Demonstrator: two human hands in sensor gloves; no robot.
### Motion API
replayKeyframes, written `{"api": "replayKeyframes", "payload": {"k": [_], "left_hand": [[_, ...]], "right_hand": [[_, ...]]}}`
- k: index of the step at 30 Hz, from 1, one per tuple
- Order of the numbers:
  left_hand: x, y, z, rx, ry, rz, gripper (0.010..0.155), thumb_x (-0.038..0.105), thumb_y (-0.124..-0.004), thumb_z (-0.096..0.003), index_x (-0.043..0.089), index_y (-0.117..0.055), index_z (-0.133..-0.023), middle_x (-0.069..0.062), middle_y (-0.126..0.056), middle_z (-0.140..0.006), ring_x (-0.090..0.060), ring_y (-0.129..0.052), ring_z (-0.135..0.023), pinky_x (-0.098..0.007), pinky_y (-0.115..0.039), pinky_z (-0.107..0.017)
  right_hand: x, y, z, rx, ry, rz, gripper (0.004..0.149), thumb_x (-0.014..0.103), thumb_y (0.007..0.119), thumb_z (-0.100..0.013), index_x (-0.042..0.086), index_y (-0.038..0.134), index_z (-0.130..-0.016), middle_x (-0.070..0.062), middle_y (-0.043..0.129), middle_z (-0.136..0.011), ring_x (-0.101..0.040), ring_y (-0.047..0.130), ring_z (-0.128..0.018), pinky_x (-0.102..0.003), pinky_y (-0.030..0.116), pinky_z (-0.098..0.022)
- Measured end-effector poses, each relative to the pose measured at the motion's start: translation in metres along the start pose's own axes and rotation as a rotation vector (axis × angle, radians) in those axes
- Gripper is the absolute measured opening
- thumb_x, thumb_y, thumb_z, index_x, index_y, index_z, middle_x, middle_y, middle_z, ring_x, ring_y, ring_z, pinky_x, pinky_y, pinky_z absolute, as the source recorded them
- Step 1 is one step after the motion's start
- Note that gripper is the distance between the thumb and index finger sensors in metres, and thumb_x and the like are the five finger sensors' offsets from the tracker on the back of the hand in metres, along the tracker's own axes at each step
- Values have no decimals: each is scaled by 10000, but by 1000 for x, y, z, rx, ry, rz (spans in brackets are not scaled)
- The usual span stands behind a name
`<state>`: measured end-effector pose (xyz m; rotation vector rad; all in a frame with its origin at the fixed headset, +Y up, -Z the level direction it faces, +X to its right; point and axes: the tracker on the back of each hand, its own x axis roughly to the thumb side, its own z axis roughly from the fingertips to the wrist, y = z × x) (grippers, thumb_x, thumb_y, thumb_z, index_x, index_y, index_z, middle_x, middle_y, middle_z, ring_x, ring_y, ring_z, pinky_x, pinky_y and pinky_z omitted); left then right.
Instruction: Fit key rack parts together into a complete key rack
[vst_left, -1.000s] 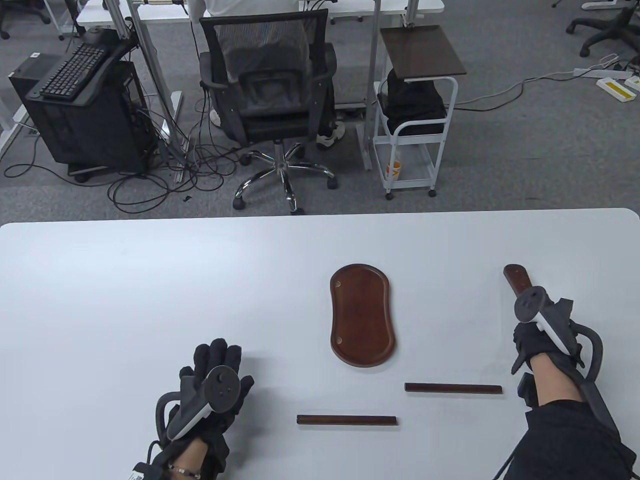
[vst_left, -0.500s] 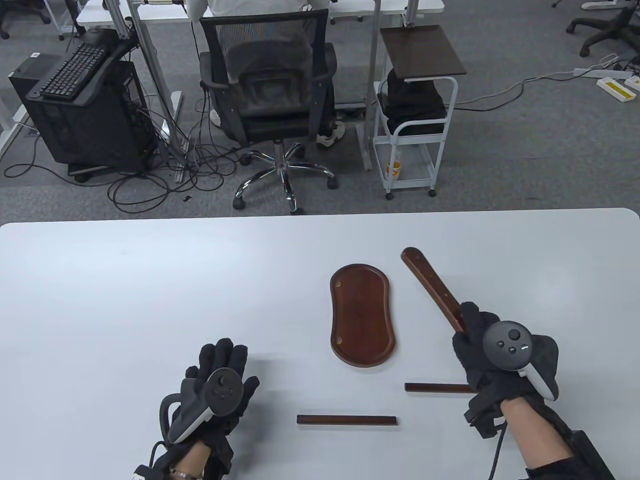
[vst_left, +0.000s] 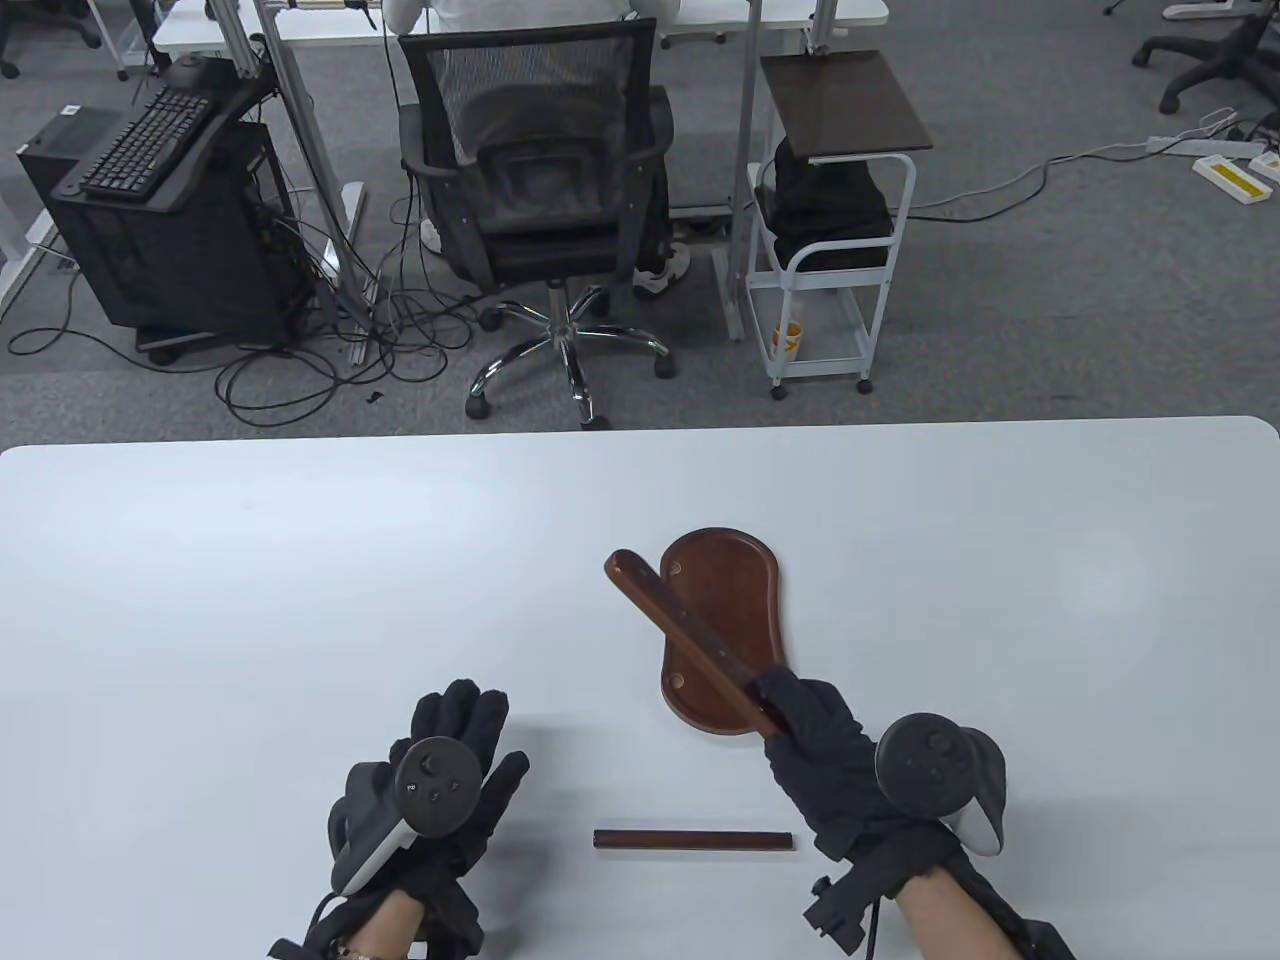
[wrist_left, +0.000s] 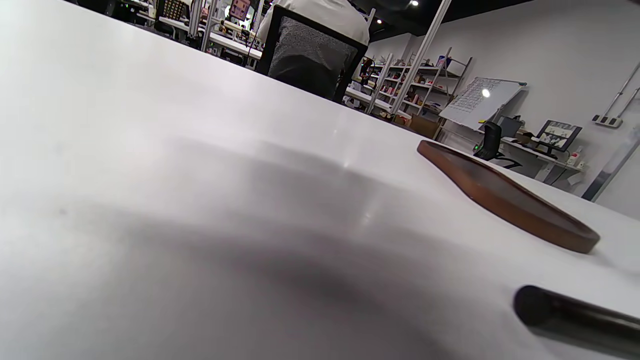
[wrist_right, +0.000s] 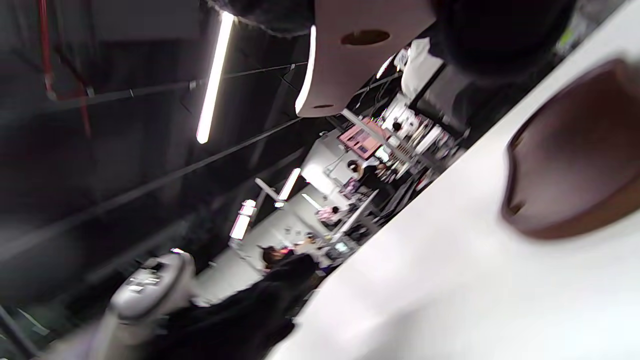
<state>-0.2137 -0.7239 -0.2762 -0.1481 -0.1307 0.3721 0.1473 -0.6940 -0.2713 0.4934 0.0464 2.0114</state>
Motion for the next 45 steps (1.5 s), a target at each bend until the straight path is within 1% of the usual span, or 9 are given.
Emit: {"api": "replayKeyframes", "payload": {"k": [6,12,16,23,28,32,35,38,45], "left_hand": [[2,0,0,-7,-14,76,694,580,-481,-569,273,-319,-1170,-83,-226,-1271,-409,-280,-1145,-651,-376,-780],[14,-2,3,-116,-116,567,799,635,-577,-544,257,-263,-1174,-112,-268,-1273,-406,-424,-1151,-623,-465,-795],[20,-8,2,-217,-188,764,867,650,-618,-532,198,-247,-1172,-208,-374,-1234,-408,-577,-1110,-585,-556,-788],[28,-21,-4,-352,-300,1095,765,605,-643,-555,209,-376,-1153,-121,-549,-1201,-319,-713,-1061,-527,-631,-776],[32,-22,-3,-333,-297,1187,549,556,-636,-578,305,-550,-1059,-22,-660,-1162,-265,-757,-1036,-509,-636,-782],[31,-17,-1,-243,-324,1132,518,535,-641,-576,289,-588,-1029,-7,-721,-1120,-238,-802,-998,-480,-665,-772],[27,-12,1,-152,-295,1130,517,533,-636,-574,276,-600,-1021,-11,-754,-1093,-227,-842,-962,-459,-700,-748],[20,-9,1,-149,-284,1179,517,526,-630,-582,259,-597,-1023,-34,-756,-1088,-249,-849,-950,-471,-704,-737],[2,-3,0,-130,-275,1210,508,560,-609,-585,271,-583,-1001,-75,-810,-1037,-265,-926,-864,-471,-760,-679]], "right_hand": [[-3,20,-1,42,-27,-201,595,366,609,-581,27,575,-1068,-311,637,-966,-455,794,-639,-409,859,-336],[-2,44,-3,116,-24,-417,600,383,605,-582,22,593,-1060,-307,667,-950,-440,817,-614,-395,873,-316],[-5,57,-5,172,-21,-556,595,385,596,-589,13,604,-1053,-312,697,-938,-432,848,-594,-380,895,-297],[-8,74,-6,268,-1,-722,574,353,569,-605,7,598,-1061,-322,714,-950,-458,866,-610,-410,911,-314],[-8,84,-5,348,5,-714,559,320,550,-611,1,567,-1070,-303,720,-990,-492,855,-704,-492,883,-409],[-4,81,-5,345,4,-603,557,307,554,-610,-6,551,-1071,-291,709,-1019,-510,827,-777,-559,826,-483],[-3,75,-3,297,1,-521,573,332,587,-605,7,549,-1076,-288,690,-1031,-518,794,-803,-610,762,-528],[-4,65,-1,247,-13,-440,590,344,633,-595,5,559,-1072,-296,692,-1027,-528,788,-797,-631,740,-529],[-9,15,10,56,-30,-146,594,350,679,-577,7,601,-1055,-292,720,-1011,-526,803,-782,-639,734,-525]]}}
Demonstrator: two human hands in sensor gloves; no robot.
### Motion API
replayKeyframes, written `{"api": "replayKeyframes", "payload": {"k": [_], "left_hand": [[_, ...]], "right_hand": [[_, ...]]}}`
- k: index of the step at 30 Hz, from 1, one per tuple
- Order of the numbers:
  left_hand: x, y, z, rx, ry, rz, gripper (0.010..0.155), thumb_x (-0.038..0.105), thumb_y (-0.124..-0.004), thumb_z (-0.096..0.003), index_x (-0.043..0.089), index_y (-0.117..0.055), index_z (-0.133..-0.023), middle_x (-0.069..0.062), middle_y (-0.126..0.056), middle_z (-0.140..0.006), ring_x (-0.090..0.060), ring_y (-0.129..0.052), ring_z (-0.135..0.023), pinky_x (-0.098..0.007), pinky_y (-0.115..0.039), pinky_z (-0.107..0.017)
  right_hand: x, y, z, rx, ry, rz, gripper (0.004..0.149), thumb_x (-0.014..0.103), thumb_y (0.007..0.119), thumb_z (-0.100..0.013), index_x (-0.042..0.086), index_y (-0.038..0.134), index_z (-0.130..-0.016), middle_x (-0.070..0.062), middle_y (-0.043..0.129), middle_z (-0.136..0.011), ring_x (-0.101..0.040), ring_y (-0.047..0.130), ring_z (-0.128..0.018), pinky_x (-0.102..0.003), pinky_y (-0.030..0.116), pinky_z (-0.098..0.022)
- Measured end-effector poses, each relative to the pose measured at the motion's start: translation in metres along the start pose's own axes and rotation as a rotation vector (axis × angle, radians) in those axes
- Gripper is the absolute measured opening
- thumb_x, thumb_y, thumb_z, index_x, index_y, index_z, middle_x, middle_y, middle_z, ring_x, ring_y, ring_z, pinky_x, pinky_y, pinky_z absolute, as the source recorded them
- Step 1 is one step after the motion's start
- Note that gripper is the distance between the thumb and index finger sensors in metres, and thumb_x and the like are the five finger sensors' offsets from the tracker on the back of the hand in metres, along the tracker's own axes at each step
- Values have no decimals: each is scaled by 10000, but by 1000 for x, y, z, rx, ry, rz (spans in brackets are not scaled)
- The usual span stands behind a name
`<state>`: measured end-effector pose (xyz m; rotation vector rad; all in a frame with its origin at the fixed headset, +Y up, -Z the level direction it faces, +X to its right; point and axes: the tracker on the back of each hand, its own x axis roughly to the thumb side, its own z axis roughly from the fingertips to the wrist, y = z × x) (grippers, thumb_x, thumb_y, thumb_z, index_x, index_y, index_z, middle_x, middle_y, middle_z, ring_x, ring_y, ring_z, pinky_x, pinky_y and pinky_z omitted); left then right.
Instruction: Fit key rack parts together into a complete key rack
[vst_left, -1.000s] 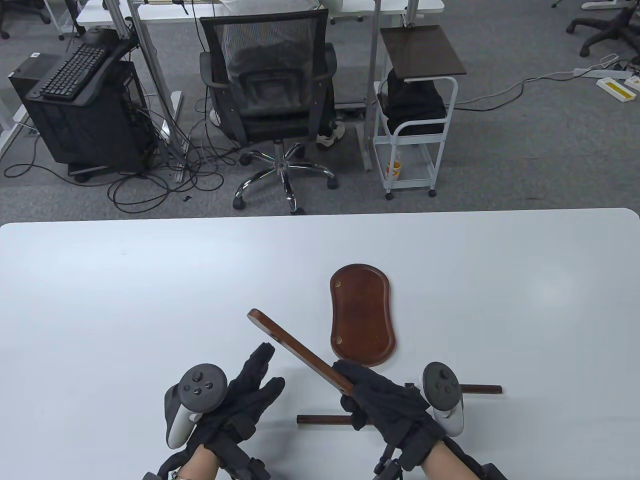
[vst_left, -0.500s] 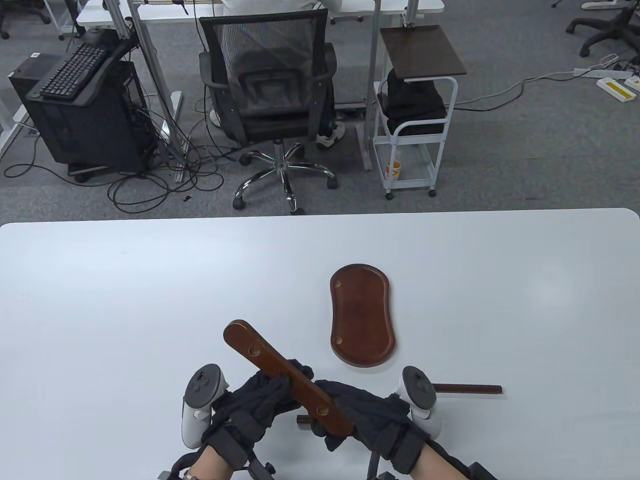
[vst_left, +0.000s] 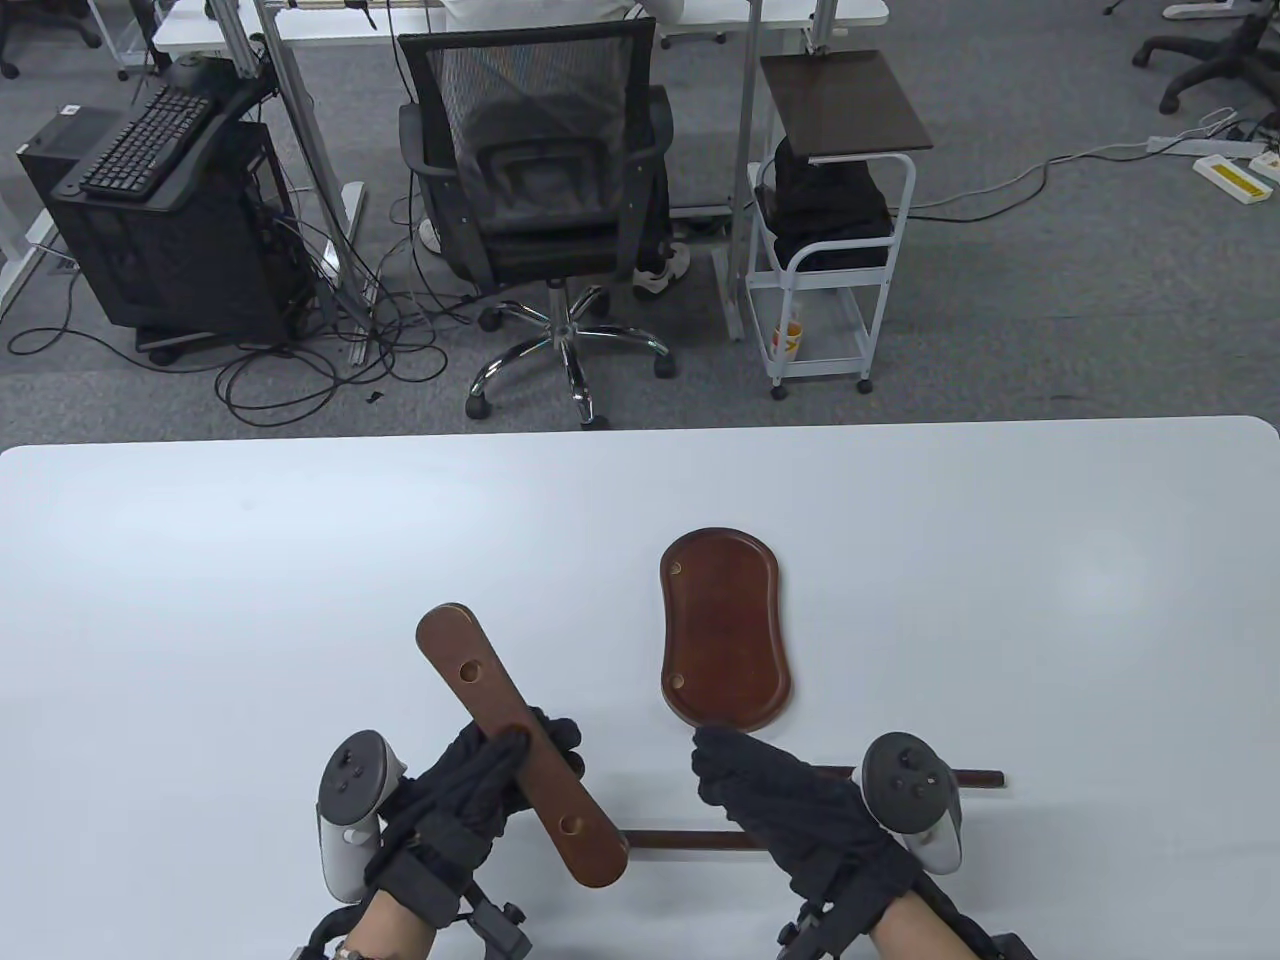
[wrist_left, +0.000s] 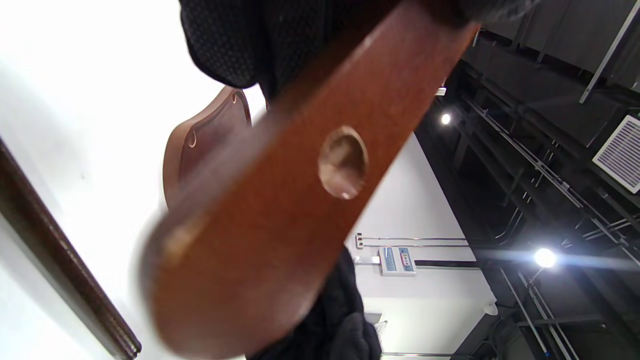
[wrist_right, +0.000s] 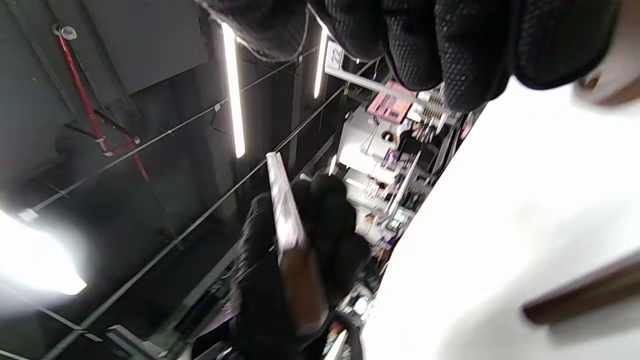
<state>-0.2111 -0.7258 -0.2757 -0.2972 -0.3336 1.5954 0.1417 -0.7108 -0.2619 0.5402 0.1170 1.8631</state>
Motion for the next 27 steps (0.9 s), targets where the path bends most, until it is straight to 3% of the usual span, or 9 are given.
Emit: {"api": "replayKeyframes", "payload": {"k": [8,12,19,27], "left_hand": [[-2,13,3,39,8,20,495,563,-604,-580,306,-523,-994,-20,-905,-936,-217,-1002,-756,-436,-820,-608],[-4,17,4,55,24,38,496,561,-600,-582,316,-499,-1002,37,-914,-903,-216,-990,-763,-443,-812,-612],[-7,18,4,51,58,42,493,550,-608,-585,341,-484,-1013,36,-891,-896,-225,-988,-763,-453,-827,-596],[-8,20,5,81,89,3,565,526,-598,-600,375,-375,-1097,23,-842,-905,-217,-967,-743,-458,-852,-561]], "right_hand": [[-8,-60,17,-161,96,435,584,342,693,-576,18,614,-1055,-284,727,-1014,-524,802,-788,-646,723,-532],[-13,-77,21,-188,156,606,580,335,708,-570,31,617,-1056,-268,727,-1023,-514,803,-800,-654,713,-541],[-20,-80,21,-123,258,783,598,339,757,-549,58,621,-1059,-241,724,-1045,-501,789,-839,-675,687,-567],[-33,-81,21,27,475,1038,687,378,842,-493,113,602,-1079,-189,683,-1103,-478,714,-939,-709,628,-618]]}}
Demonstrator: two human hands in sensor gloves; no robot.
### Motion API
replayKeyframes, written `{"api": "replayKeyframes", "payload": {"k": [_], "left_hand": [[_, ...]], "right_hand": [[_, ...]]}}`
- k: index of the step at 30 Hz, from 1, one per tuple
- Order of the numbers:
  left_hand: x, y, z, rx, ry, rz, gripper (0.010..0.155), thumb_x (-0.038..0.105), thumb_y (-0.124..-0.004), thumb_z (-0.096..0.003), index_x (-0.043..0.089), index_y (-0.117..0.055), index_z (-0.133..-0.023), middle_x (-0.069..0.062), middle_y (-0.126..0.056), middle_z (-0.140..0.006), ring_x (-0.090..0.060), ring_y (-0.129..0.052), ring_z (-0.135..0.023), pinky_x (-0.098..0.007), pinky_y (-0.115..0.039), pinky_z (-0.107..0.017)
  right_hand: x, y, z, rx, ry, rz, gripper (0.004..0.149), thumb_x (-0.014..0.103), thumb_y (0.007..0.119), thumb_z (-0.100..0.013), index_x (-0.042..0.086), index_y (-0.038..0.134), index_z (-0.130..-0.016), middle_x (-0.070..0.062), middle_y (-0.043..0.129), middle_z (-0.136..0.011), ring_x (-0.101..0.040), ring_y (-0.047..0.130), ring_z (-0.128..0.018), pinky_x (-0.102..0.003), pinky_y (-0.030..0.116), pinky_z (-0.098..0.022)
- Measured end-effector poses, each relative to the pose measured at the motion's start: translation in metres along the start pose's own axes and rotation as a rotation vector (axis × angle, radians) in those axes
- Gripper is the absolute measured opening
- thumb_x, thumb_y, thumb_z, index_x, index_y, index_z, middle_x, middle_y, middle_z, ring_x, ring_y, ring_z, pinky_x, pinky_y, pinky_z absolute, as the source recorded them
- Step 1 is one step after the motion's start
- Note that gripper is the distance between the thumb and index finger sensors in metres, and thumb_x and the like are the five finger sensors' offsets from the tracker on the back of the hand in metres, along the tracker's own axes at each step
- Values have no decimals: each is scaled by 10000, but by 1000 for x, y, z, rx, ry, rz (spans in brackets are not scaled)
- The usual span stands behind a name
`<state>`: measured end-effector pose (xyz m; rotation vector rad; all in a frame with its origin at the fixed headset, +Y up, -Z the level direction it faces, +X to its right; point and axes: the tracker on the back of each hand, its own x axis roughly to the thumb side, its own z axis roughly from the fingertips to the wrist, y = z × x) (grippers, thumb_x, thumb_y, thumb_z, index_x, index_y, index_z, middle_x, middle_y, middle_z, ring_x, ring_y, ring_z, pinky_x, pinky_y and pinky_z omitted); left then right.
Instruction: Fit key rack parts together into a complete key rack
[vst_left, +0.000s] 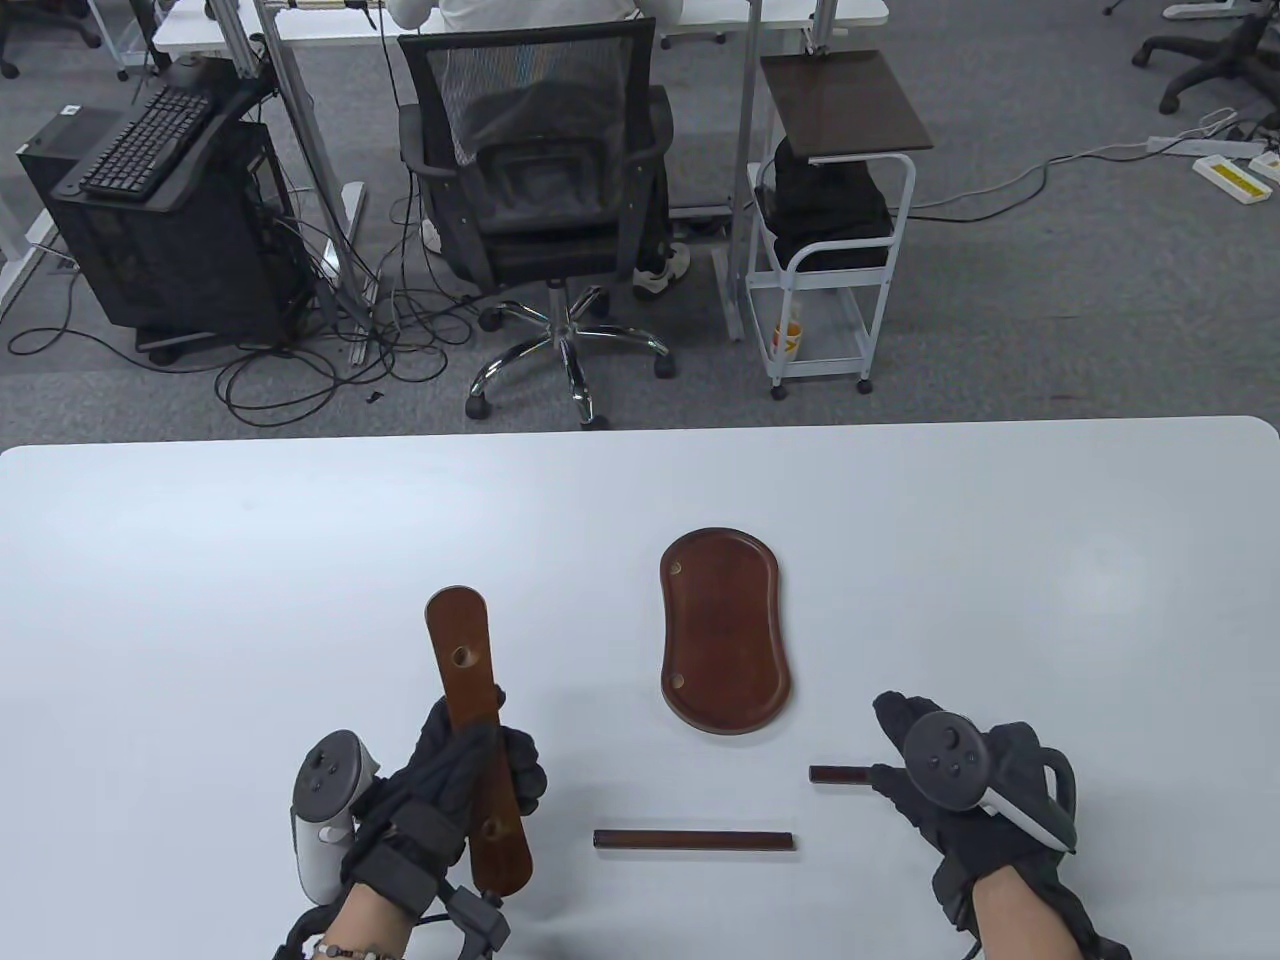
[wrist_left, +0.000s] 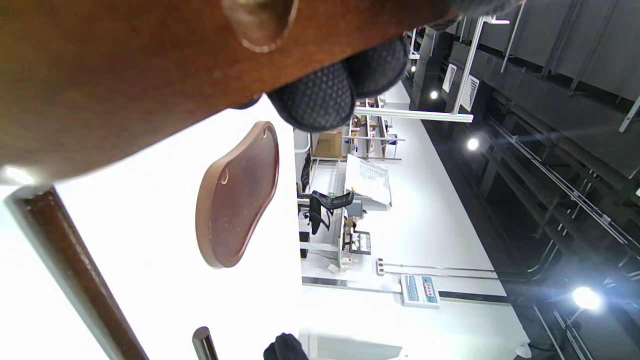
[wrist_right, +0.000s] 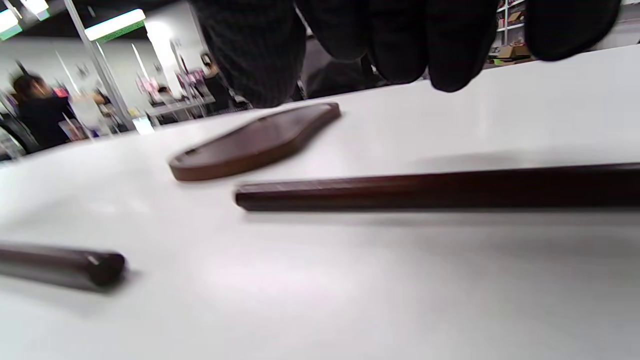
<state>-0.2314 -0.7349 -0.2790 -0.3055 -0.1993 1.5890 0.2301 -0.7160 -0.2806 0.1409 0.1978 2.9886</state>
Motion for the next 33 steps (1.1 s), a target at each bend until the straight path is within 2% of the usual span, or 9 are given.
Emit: {"api": "replayKeyframes", "payload": {"k": [3,8,16,26,33], "left_hand": [[1,0,0,1,3,-15,599,508,-634,-600,381,-341,-1108,23,-833,-905,-209,-968,-728,-446,-869,-540],[4,-1,0,8,9,-85,622,461,-692,-591,373,-349,-1102,40,-844,-882,-176,-986,-690,-428,-891,-511],[4,-2,0,7,16,-104,618,456,-694,-591,364,-355,-1100,44,-846,-876,-165,-990,-677,-423,-893,-503],[3,-4,0,9,32,-126,611,454,-694,-591,353,-366,-1098,44,-846,-875,-163,-990,-676,-424,-892,-503],[2,-6,0,-2,40,-130,611,455,-694,-591,352,-368,-1098,47,-845,-877,-161,-990,-679,-424,-890,-505]], "right_hand": [[-4,5,-2,71,55,71,699,374,856,-483,133,596,-1086,-171,662,-1123,-472,678,-973,-719,602,-637],[-15,16,-6,159,143,67,676,324,867,-487,150,603,-1084,-156,640,-1142,-471,631,-1006,-734,561,-658],[-27,28,-10,228,200,67,687,307,865,-492,158,574,-1097,-151,587,-1168,-475,546,-1043,-742,519,-674],[-27,33,-11,154,226,66,567,241,824,-517,174,639,-1050,-135,612,-1129,-462,594,-999,-707,565,-666],[-16,37,-11,113,178,148,469,218,802,-524,139,696,-975,-163,674,-1054,-465,665,-933,-675,627,-633]]}}
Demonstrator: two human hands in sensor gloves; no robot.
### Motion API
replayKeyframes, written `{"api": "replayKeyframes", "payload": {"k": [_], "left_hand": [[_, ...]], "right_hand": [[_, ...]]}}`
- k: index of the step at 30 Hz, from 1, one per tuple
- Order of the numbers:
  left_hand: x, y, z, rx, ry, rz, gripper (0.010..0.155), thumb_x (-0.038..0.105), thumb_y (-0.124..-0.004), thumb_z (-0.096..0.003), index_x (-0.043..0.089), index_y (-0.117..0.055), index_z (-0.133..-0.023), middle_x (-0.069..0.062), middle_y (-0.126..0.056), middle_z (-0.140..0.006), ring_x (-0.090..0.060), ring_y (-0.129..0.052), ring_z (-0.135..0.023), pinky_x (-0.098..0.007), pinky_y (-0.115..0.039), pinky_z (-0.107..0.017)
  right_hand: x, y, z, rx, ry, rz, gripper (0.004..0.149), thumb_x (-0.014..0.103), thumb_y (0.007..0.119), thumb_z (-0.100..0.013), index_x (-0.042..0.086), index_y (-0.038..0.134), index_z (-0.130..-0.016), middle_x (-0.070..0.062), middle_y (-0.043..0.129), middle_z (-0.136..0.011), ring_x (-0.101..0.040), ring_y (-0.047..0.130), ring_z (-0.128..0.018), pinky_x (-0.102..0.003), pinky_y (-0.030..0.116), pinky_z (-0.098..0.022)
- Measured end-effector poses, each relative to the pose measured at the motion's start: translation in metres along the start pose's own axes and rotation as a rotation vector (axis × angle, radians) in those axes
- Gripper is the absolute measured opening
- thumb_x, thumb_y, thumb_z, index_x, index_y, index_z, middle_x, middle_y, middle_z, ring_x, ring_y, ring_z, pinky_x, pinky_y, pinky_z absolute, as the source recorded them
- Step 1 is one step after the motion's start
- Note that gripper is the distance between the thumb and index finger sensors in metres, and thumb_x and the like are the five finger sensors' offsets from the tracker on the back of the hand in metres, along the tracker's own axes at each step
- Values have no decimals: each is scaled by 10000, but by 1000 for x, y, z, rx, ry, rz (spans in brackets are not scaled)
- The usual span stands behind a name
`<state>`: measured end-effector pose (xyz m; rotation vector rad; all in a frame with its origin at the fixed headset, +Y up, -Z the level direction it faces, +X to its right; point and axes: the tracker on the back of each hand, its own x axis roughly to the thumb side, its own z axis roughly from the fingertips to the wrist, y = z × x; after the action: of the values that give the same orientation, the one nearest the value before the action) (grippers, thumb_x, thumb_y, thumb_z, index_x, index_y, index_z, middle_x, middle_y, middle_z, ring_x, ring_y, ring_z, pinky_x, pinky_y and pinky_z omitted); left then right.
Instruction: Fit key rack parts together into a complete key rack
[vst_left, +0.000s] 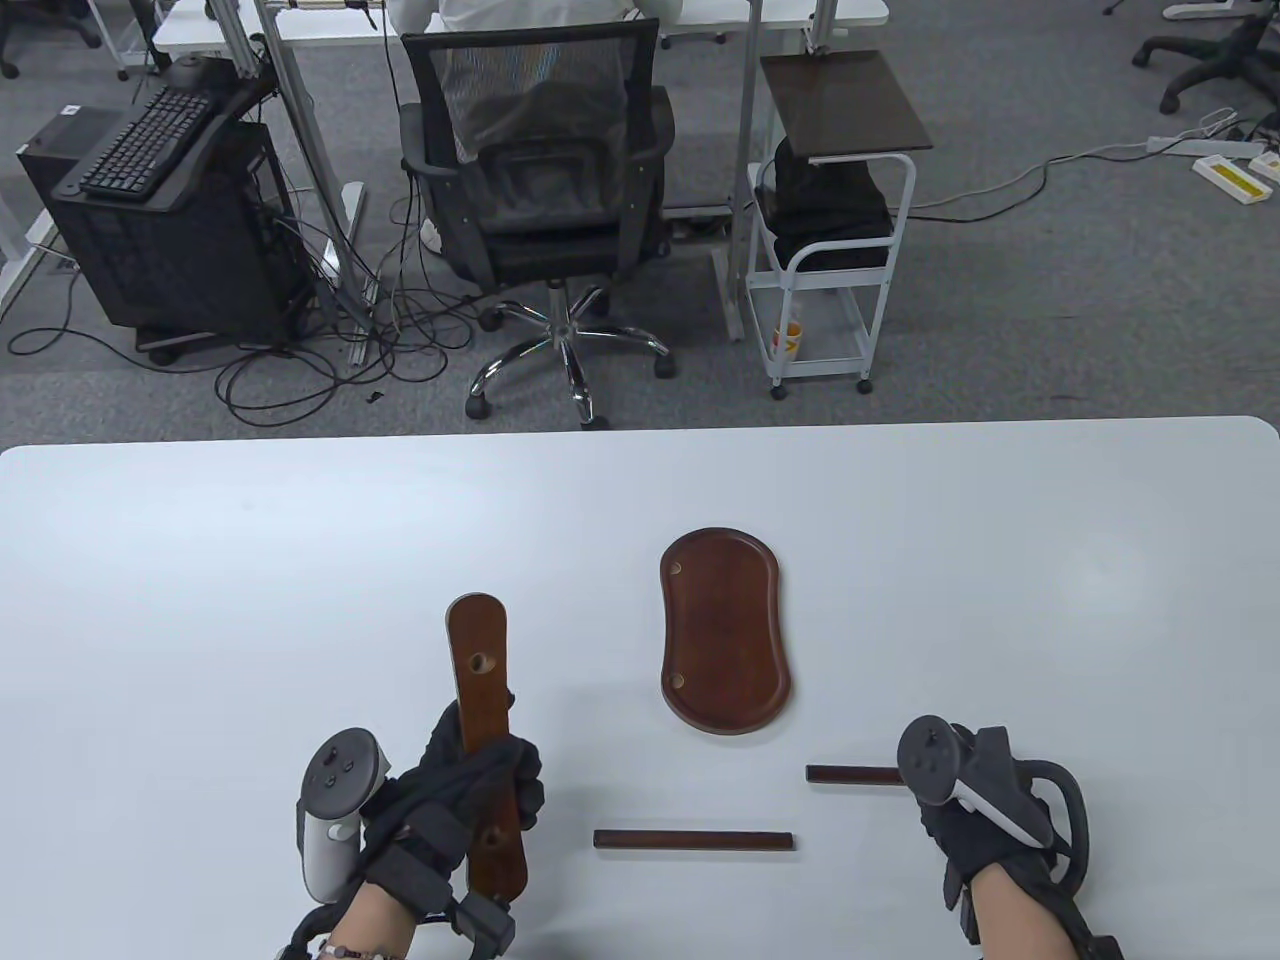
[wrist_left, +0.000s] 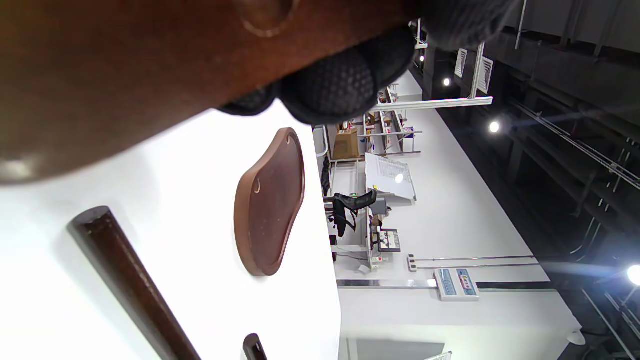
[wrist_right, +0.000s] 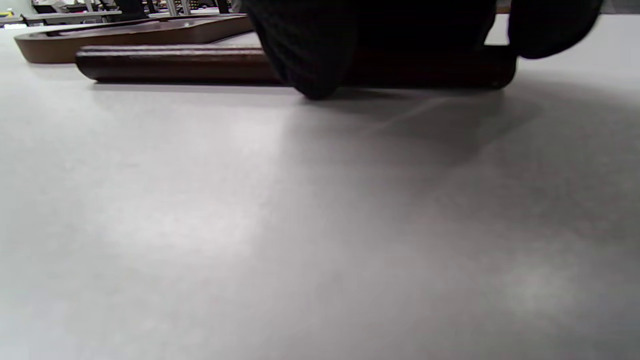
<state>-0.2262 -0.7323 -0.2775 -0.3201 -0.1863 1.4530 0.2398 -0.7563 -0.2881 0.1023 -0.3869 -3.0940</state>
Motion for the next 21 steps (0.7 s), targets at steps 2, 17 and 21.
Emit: {"api": "replayKeyframes", "payload": {"k": [2,17,21], "left_hand": [[0,0,0,-3,2,-2,611,453,-695,-591,351,-370,-1098,44,-845,-877,-164,-989,-679,-425,-890,-506],[-1,-4,-1,-26,14,-29,608,453,-696,-590,345,-378,-1097,45,-847,-877,-163,-989,-680,-426,-887,-508],[-1,-5,-2,-31,15,-39,607,452,-695,-591,344,-379,-1097,45,-848,-876,-164,-989,-681,-426,-887,-509]], "right_hand": [[3,0,0,-8,-7,32,460,218,793,-526,136,695,-968,-167,684,-1042,-464,678,-922,-668,635,-629],[9,1,2,13,-5,86,459,236,679,-560,138,600,-1002,-177,622,-1074,-473,641,-940,-690,623,-613],[10,-1,4,4,-7,69,467,233,642,-568,137,558,-1017,-196,640,-1073,-484,643,-953,-710,625,-600]]}}
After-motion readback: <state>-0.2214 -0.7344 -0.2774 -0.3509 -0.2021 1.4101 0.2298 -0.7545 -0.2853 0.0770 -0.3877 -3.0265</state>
